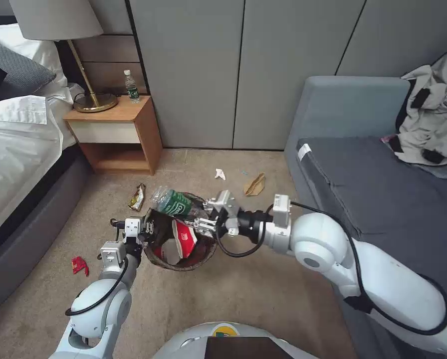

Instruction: Pick up the trash bin, then pick up the garbage from the floor and place it into the trash bin.

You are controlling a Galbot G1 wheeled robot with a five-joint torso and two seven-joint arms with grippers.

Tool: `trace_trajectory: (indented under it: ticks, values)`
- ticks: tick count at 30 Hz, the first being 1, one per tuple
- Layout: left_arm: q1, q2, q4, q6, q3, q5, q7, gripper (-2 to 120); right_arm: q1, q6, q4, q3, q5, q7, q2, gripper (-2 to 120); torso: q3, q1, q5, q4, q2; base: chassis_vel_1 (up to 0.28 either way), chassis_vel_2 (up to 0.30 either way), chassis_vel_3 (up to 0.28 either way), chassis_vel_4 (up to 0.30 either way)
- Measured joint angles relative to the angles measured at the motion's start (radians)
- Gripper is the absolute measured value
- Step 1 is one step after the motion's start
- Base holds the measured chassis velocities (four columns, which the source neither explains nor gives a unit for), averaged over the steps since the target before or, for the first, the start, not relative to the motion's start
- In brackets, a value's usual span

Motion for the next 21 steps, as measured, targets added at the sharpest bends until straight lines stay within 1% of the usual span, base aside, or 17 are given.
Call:
trace_trajectory:
  ticks: [6,11,20,21]
  values:
    - [-0.001,0.000,-0.003,0.015,-0.004,-0.018,-0.003,5,0.002,-0.004,-0.042,-0.038,-0.043,0.002,0.026,30,0.000,0.000,0.0000,-0.0002,0.000,0.000,0.000,0.000,0.000]
    - [-0.001,0.000,-0.014,0.045,-0.005,-0.038,-0.012,5,-0.005,-0.004,-0.065,-0.046,-0.066,0.002,0.039,30,0.000,0.000,0.0001,-0.0002,0.000,0.000,0.000,0.000,0.000]
    - [0.000,0.003,-0.019,0.059,-0.011,-0.046,-0.017,5,-0.008,-0.004,-0.084,-0.050,-0.086,-0.001,0.064,30,0.000,0.000,0.0001,-0.0001,0.000,0.000,0.000,0.000,0.000]
    - [0.000,0.004,-0.019,0.060,-0.012,-0.047,-0.017,5,-0.008,-0.005,-0.084,-0.053,-0.092,-0.001,0.070,34,0.000,0.000,0.0001,-0.0001,0.000,0.000,0.000,0.000,0.000]
